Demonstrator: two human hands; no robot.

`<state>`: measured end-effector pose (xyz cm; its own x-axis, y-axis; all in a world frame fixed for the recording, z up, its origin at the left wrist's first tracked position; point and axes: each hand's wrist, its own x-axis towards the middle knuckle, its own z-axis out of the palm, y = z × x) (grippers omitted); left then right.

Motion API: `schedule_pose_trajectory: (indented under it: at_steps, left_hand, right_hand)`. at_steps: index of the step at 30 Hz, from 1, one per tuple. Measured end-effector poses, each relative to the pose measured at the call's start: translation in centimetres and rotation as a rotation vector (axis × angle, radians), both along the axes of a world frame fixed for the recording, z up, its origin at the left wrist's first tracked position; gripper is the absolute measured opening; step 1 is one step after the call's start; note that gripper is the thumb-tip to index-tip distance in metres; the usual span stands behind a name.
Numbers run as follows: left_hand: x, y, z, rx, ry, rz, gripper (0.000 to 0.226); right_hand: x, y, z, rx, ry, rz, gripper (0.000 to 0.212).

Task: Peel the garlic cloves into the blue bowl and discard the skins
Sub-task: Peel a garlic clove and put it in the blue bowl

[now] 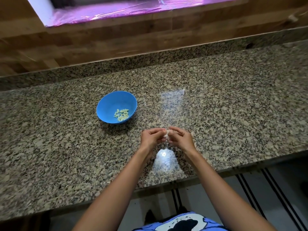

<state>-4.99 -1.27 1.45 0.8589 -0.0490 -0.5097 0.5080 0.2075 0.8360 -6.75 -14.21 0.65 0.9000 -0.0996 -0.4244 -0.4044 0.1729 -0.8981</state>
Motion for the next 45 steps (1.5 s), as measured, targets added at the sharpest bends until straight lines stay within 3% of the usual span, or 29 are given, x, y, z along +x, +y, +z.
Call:
schedule_pose_trajectory:
  at_steps: [5,8,12,13,15,18,22,26,30,35,41,44,45]
  left_hand:
    - [-0.2,-0.6,-0.5,0.210,-0.118,0.000,0.017]
    - [-0.2,-0.9,-0.3,0.287,-0.184,-0.035,0.014]
    - [-0.2,-0.6,0.2,0.181,-0.116,-0.087,0.016]
    - [-0.1,-0.2,0.1,0.178,-0.094,-0.071,0.015]
    - [0.3,1.2,-0.5,0.265,-0.074,-0.015,0.011]
    - [0.9,3.7,-1.7,0.598,-0.149,-0.041,0.011]
    - [0.4,4.8,-1.9,0.864,-0.284,-0.236,0.017]
    - [-0.3,4.8,-2.2,0.930,-0.336,-0.324,0.019]
    - [-0.4,4.6,-2.1,0.948,-0.339,-0.334,0.015]
    - [0.9,4.6,-1.2,0.941,-0.209,-0.406,0.005]
    - [2.4,3.1,0.3,1.117,-0.188,-0.569,0.011]
    - [2.4,3.1,-0.1,1.174,-0.248,-0.594,0.009]
    - [2.3,3.5,-0.4,1.110,-0.252,-0.584,0.007]
  right_hand:
    - [0.1,0.2,1.2,0.271,0.151,-0.033,0.019]
    - [0.0,0.4,1.0,0.242,0.158,-0.076,0.023]
    - [-0.1,-0.1,0.6,0.184,0.142,-0.146,0.013]
    - [-0.1,-0.3,0.4,0.088,0.117,-0.131,0.011]
    - [0.1,-0.8,-0.1,-0.340,0.028,-0.014,0.007]
    - [0.3,-1.3,-0.9,-0.908,-0.123,0.218,0.009]
    - [0.2,-1.3,-1.8,-1.206,-0.258,0.359,0.013]
    - [-0.8,-1.0,-2.9,-1.244,-0.410,0.386,0.020]
    - [-1.5,-0.8,-3.6,-1.245,-0.431,0.398,0.029]
    - [-1.3,0.0,-3.7,-1.349,-0.497,0.367,0.040]
    - [-0.8,1.4,-3.7,-1.306,-0.453,0.512,0.045]
    - [-0.8,1.9,-3.7,-1.218,-0.516,0.444,0.038]
    - [-0.8,2.1,-3.5,-1.134,-0.544,0.402,0.033]
